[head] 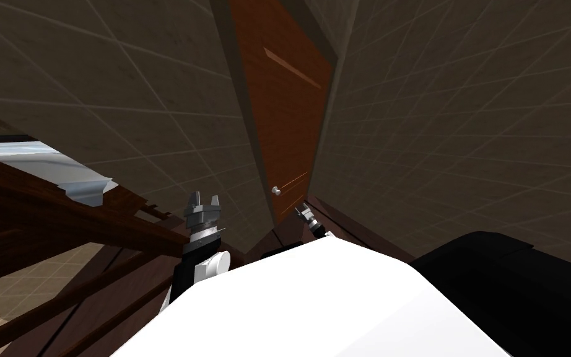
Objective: Pull the door open
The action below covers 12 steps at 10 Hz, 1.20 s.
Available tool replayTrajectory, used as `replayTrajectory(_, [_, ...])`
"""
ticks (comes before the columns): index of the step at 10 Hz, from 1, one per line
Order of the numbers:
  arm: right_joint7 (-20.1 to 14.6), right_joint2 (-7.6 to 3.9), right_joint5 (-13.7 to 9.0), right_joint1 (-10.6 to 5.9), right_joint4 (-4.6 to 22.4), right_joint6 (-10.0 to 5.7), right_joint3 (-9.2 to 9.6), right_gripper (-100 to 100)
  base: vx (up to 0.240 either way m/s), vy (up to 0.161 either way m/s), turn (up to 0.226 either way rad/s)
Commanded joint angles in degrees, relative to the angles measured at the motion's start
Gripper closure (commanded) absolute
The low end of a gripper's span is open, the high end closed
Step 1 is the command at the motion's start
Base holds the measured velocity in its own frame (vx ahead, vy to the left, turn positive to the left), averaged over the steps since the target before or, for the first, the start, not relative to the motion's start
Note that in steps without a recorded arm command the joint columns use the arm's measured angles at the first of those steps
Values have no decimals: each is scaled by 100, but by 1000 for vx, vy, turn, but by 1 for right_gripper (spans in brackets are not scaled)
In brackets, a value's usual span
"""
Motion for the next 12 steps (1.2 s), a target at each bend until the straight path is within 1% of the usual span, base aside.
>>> replayTrajectory(1, [225,-4,122,-38,214,-90,8,-100,117,-15,80])
replayTrajectory(3, [388,-7,210,-78,388,-159,11,-100,131,9,66])
replayTrajectory(4, [529,-9,286,-112,537,-219,13,-100,124,17,86])
replayTrajectory(5, [593,-10,321,-127,606,-246,14,-100,123,4,65])
replayTrajectory(7, [835,-12,451,-186,864,-350,18,-100,146,15,84])
replayTrajectory(8, [880,-12,475,-197,912,-369,19,-100,132,14,65])
replayTrajectory(11, [1141,-13,616,-259,1190,-480,22,-100,104,15,82])
replayTrajectory(12, [1079,-15,584,-237,1132,-462,20,-100,47,13,21])
